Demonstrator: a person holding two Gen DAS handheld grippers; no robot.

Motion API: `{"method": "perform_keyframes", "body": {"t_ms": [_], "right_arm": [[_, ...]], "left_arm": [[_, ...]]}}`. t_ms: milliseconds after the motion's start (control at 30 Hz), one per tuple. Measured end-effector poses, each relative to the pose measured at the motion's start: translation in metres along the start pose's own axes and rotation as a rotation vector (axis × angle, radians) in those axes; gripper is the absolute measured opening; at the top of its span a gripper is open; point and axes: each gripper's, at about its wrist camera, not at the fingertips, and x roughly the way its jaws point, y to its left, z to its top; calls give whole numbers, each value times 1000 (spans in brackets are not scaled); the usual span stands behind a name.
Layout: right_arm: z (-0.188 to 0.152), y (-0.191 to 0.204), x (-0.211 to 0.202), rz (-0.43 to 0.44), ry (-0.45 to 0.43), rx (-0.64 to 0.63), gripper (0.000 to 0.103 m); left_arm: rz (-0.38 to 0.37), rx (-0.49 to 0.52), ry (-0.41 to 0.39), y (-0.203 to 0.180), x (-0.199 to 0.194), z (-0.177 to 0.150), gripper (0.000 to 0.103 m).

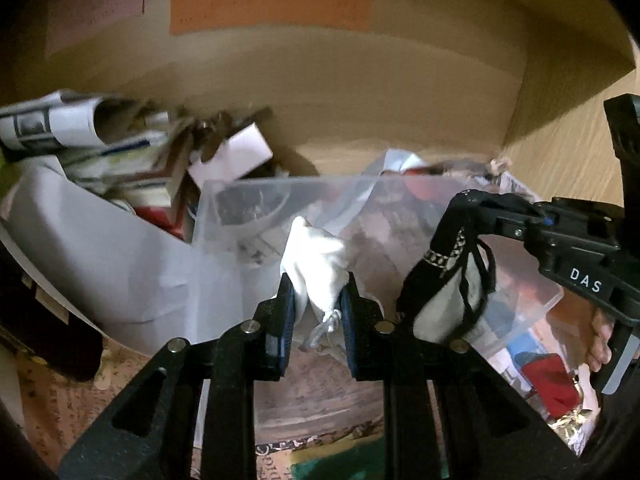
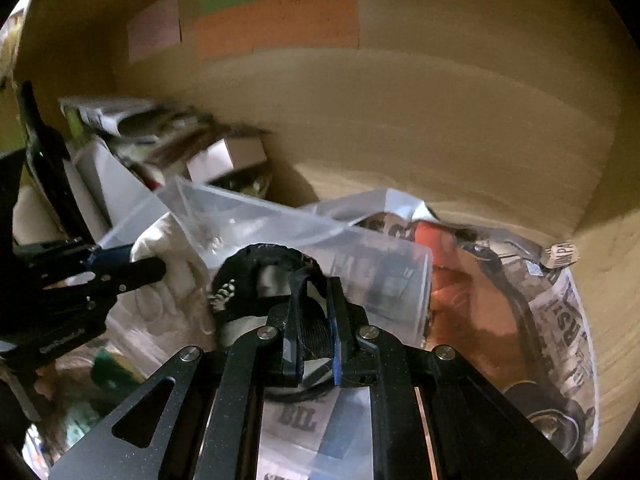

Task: Organize soft objects
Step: 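Carry both items into the clear plastic box and open both grippers, then grasp the green sponge with the left gripper while the right gripper grasps the red gold-trimmed pouch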

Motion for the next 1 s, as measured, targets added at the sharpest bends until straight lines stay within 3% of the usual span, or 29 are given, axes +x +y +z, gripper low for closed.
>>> {"method": "perform_keyframes", "body": {"t_ms": [67,133,200,267,367,433,600,767,867,1000], "right_arm": [[-1,2,5,-7,24,-11,9],[-2,2,8,-4,45,-16,17],[-3,3,11,2,60,-19,46],[-5,6,6,-5,44,-33,62],[-5,12,-5,-11,16,-56,65],[-4,15,-17,-11,-10,-60,68],[-7,18,-60,-32,-119,-57,81],[-22,17,-99,-57,-208,-34,82],[-33,17,-108,-77,-221,-21,82],[-59,13,-106,-75,-176,23,82]], "left_arm": [[6,7,11,0,2,-1,25],[13,16,10,-1,0,-2,41],[21,15,-7,-1,-4,-2,54],[29,18,-25,-1,-8,-1,57],[26,13,-46,-1,-18,-1,59],[26,2,-71,1,-30,-2,65],[37,-3,-140,1,-62,-5,70],[50,-1,-198,-3,-92,-18,80],[48,5,-202,-5,-101,-29,82],[54,17,-183,-8,-103,-44,82]]}}
